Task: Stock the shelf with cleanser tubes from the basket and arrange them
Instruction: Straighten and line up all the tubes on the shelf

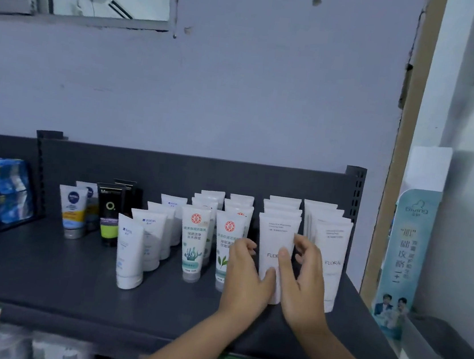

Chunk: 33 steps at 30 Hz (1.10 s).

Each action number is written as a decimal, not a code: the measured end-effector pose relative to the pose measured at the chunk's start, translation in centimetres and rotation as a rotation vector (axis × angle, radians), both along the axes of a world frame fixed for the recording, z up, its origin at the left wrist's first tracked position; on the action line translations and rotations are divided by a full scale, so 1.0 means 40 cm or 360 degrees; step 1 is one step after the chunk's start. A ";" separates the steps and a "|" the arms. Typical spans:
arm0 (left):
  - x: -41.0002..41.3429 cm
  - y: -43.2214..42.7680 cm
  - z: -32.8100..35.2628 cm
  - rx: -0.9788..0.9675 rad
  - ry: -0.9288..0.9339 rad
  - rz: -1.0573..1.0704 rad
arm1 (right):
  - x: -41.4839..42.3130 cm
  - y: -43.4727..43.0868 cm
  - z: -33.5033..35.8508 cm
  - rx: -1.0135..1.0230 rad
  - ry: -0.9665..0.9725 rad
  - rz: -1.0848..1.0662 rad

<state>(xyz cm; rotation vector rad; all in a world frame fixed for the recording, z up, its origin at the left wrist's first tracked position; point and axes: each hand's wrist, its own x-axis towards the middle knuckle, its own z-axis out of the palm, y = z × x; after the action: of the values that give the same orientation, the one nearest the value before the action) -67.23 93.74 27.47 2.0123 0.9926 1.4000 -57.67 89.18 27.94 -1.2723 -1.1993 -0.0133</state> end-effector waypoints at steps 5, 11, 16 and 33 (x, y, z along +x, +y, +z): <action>0.022 0.023 -0.023 -0.0488 0.0038 -0.0171 | -0.022 0.069 -0.049 -0.0320 0.0144 -0.0025; 0.039 0.039 -0.049 -0.0402 0.0283 -0.0228 | -0.007 0.129 -0.080 -0.0485 0.0639 0.0040; -0.005 0.021 -0.044 -0.0337 0.0378 -0.0188 | 0.012 0.143 -0.106 -0.0543 0.0717 0.0061; -0.545 0.236 -0.001 -0.0461 -0.0132 0.0247 | -0.234 0.074 -0.004 0.0161 -0.0409 -0.0190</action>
<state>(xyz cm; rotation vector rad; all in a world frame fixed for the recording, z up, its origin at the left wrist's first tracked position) -89.04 103.20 27.42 1.6845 1.2574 1.3185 -67.04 92.13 27.79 -1.2783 -1.3211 -0.3295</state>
